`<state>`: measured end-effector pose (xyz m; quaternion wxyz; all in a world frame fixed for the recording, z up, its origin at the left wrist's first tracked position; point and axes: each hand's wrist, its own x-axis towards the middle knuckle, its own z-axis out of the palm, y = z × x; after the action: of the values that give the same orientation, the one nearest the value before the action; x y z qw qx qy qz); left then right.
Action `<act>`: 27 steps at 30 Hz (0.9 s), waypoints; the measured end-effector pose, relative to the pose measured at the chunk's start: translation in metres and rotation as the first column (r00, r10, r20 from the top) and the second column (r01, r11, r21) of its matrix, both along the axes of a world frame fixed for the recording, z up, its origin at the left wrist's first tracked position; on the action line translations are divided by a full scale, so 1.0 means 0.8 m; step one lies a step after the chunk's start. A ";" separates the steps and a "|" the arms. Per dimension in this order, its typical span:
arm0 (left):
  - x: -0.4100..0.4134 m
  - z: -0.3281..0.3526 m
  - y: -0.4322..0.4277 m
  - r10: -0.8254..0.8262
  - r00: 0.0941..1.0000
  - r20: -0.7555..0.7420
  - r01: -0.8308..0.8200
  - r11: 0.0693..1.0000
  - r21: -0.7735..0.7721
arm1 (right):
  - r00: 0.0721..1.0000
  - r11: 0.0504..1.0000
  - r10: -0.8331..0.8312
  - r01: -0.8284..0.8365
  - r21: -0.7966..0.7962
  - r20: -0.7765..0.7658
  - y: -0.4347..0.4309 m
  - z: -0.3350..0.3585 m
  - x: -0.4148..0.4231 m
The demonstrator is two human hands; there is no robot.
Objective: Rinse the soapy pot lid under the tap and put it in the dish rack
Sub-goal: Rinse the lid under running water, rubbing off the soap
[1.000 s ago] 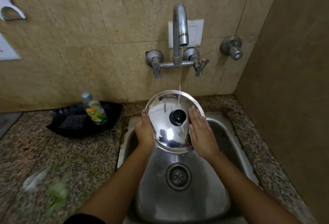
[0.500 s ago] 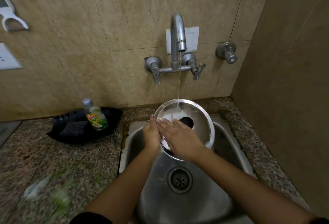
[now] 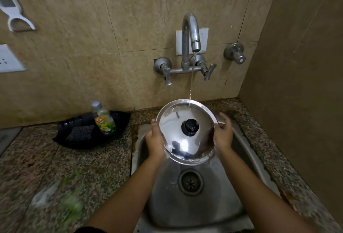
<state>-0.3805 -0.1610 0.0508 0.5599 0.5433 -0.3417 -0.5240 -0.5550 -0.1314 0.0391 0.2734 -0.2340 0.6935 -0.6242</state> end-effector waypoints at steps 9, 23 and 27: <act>0.008 0.011 -0.023 -0.299 0.877 0.377 0.343 0.938 -0.056 | 0.837 0.854 0.520 -0.511 0.097 -0.170 -0.055 0.053 -0.039; -0.026 0.006 -0.039 0.080 0.987 0.140 -0.094 0.991 0.094 | 0.408 0.822 0.518 -0.482 0.305 -0.752 -0.041 0.003 -0.060; -0.034 0.018 -0.053 0.189 0.978 0.086 -0.200 0.970 0.140 | 0.350 0.827 0.502 -0.461 0.321 -0.791 -0.046 0.011 -0.044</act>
<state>-0.4079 -0.2036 0.0654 0.5541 0.6328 -0.2668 -0.4706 -0.5905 -0.1681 0.0479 0.0732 -0.6951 0.6475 -0.3037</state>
